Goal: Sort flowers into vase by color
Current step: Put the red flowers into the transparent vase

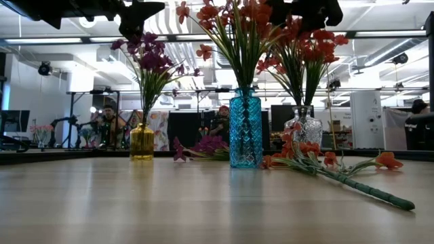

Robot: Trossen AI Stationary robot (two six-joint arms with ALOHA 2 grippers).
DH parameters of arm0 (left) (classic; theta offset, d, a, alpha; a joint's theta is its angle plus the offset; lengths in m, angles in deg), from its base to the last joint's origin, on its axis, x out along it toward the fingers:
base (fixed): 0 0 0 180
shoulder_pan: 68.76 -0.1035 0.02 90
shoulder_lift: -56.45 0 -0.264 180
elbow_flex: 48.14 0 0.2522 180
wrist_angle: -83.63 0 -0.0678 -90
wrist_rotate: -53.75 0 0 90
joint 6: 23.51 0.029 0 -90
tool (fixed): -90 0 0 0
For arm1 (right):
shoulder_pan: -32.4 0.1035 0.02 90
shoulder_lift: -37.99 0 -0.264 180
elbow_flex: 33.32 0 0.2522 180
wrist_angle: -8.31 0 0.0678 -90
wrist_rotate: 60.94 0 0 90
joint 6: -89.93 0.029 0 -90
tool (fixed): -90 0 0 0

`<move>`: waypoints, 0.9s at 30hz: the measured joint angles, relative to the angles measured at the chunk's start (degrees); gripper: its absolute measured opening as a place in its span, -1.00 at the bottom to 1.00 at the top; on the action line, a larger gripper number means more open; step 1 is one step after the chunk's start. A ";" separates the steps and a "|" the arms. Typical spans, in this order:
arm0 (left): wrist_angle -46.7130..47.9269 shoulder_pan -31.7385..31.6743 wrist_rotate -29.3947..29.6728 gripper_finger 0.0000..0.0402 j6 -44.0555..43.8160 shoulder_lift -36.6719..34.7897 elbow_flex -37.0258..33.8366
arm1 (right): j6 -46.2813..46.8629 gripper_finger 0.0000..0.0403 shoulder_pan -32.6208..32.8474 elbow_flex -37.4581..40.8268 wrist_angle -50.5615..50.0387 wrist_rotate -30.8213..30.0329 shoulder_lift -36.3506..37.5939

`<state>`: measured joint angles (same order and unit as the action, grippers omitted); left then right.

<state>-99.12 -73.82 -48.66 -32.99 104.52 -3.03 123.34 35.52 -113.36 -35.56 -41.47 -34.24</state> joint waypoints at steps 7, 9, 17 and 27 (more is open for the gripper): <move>-0.02 -0.02 0.00 -0.02 -0.34 0.01 0.00 | 0.13 0.57 0.02 -0.02 -0.62 3.54 0.97; -0.04 -0.01 0.00 -0.02 -0.42 0.00 0.00 | 0.87 0.57 0.03 -0.04 -1.69 5.14 1.55; -0.10 0.00 0.00 -0.02 -0.42 0.01 0.00 | 8.35 0.57 0.39 -2.78 -13.48 14.08 3.54; -0.20 0.00 0.02 -0.02 -0.46 0.00 0.00 | 11.01 0.52 0.39 -10.18 -23.09 21.95 3.56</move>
<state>-99.32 -73.83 -48.63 -33.44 104.52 -3.03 134.34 35.91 -123.54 -58.65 -19.52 -30.68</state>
